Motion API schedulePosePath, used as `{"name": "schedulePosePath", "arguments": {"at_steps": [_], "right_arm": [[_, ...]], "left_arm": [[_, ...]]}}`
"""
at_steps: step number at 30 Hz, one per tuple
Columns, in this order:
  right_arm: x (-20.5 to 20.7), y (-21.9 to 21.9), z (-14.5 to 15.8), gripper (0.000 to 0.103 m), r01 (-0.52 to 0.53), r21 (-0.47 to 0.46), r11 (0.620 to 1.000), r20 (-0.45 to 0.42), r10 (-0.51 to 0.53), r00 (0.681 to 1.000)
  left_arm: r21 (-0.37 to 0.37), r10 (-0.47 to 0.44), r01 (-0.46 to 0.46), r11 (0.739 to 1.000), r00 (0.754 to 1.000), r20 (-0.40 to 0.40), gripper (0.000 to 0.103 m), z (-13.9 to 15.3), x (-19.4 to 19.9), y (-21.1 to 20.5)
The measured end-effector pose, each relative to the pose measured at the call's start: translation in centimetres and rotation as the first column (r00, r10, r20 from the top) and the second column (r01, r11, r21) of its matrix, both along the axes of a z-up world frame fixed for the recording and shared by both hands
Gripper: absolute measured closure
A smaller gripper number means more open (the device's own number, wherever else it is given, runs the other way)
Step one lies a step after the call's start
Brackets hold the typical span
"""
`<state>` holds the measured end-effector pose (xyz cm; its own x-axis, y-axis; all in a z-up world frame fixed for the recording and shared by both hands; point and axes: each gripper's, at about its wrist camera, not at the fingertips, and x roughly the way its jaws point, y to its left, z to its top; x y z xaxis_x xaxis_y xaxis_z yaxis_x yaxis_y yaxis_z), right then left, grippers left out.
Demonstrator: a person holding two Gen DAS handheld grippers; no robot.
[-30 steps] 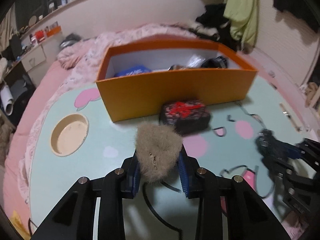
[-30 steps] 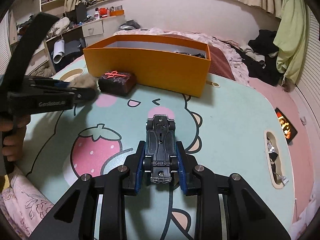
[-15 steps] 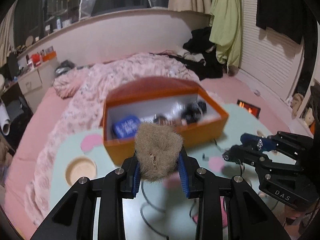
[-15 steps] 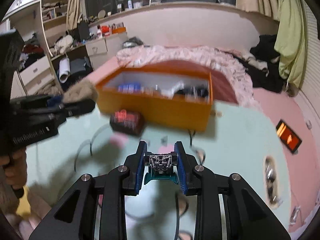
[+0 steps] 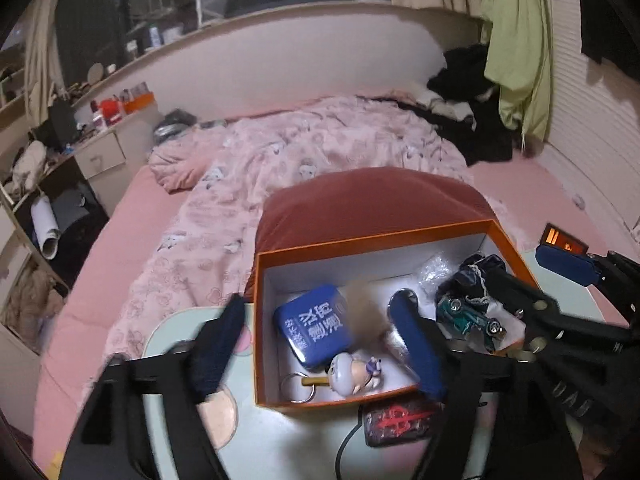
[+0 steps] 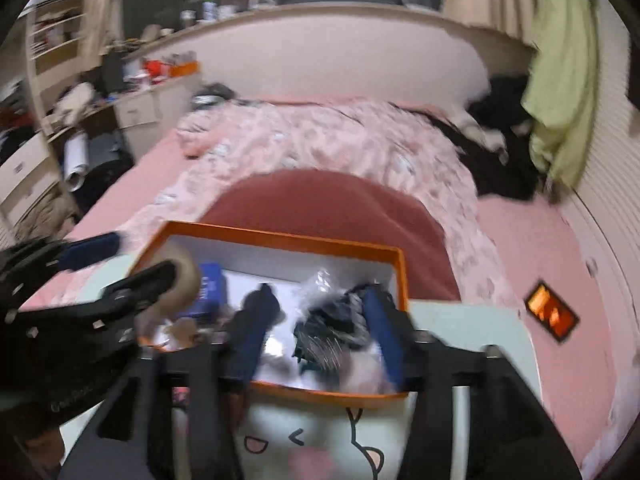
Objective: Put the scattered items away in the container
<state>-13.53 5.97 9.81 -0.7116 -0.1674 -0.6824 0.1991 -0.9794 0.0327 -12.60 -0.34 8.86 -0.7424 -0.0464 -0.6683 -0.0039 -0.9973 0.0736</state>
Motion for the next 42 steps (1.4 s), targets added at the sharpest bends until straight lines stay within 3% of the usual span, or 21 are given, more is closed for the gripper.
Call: {"name": "schedulePosePath", "arguments": {"at_steps": [1, 7, 11, 15, 20, 23, 25, 42], "right_arm": [[0.3, 0.5, 0.0, 0.042, -0.002, -0.019, 1.000, -0.003, 0.002, 1.000], [3.2, 3.9, 0.3, 0.036, 0.035, -0.103, 0.994, -0.022, -0.038, 0.999], [5.0, 5.2, -0.8, 0.034, 0.043, -0.166, 0.985, 0.041, -0.037, 0.998], [6.9, 4.3, -3.1, 0.034, 0.021, -0.118, 0.993, 0.102, -0.009, 0.995], [8.7, 1.8, -6.0, 0.034, -0.002, 0.033, 0.999, 0.139, -0.003, 0.990], [9.0, 0.9, -8.0, 0.028, -0.011, 0.080, 0.997, 0.184, -0.004, 0.983], [8.8, 1.3, -8.9, 0.000, 0.000, 0.057, 0.998, 0.200, -0.012, 0.980], [8.5, 2.0, -10.0, 0.000, 0.025, 0.056, 0.998, 0.206, -0.036, 0.978]], "left_arm": [[0.025, -0.006, 0.006, 1.000, 1.000, -0.008, 0.009, -0.1, 0.6, -0.5], [0.125, 0.039, -0.041, 0.991, 0.999, 0.014, 0.009, -1.1, 3.4, -3.8], [0.167, 0.024, -0.036, 0.985, 0.997, 0.073, 0.009, -3.4, 5.9, -4.0], [0.123, -0.005, -0.016, 0.992, 0.986, 0.167, 0.009, -6.7, 8.2, -2.1], [-0.020, -0.004, 0.009, 1.000, 0.976, 0.219, 0.006, -9.7, 10.0, 0.3], [0.009, -0.004, 0.002, 1.000, 0.976, 0.218, 0.000, -10.2, 10.4, -0.1], [0.056, 0.003, -0.017, 0.998, 0.973, 0.231, 0.000, -10.5, 10.4, -0.9], [0.055, 0.009, -0.022, 0.998, 0.974, 0.224, 0.000, -10.8, 10.5, -1.1]]}}
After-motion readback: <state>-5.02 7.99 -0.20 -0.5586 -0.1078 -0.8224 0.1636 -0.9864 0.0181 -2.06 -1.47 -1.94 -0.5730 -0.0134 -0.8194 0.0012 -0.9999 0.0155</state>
